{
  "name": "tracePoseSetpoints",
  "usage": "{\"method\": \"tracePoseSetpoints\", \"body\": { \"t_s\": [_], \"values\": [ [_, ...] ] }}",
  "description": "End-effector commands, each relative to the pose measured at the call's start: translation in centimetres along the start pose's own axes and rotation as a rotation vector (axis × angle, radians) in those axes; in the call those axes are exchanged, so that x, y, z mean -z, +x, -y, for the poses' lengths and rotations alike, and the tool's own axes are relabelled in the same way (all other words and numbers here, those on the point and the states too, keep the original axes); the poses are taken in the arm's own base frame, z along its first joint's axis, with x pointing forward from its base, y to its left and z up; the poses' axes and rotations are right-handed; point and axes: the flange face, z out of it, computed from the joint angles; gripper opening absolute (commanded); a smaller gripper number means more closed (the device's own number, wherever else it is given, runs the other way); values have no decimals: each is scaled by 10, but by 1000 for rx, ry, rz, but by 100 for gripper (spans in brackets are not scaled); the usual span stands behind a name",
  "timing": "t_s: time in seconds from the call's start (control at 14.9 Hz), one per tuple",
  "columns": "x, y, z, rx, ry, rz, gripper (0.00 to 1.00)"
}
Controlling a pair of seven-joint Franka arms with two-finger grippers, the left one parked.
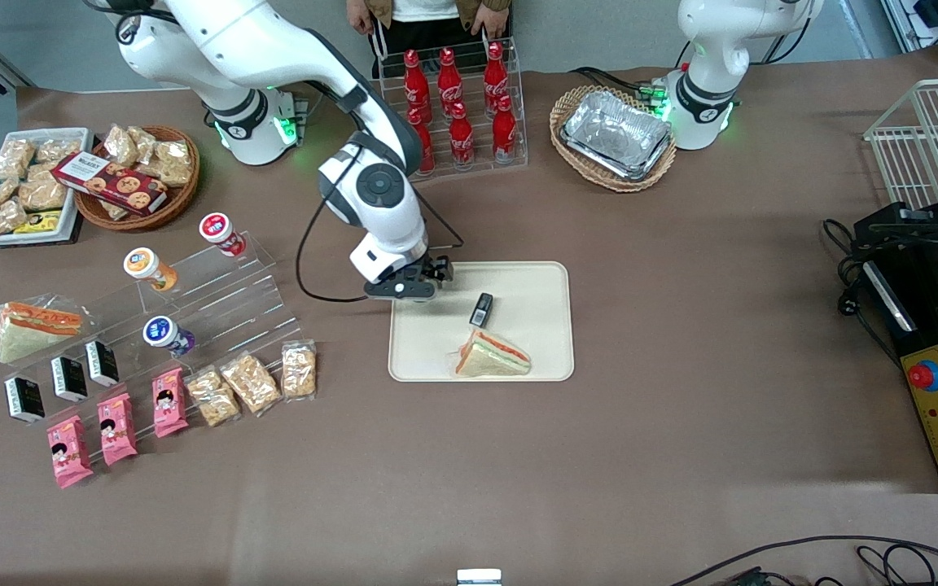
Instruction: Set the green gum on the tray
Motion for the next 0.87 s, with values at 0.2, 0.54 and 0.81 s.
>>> {"method": "tracePoseSetpoints", "body": {
  "t_s": [0.2,0.54,0.81],
  "values": [
    [121,56,-91,87,-13,7,100],
    [204,75,-194,147,2,98,100],
    [259,76,-264,155,15,126,100]
  ]
}}
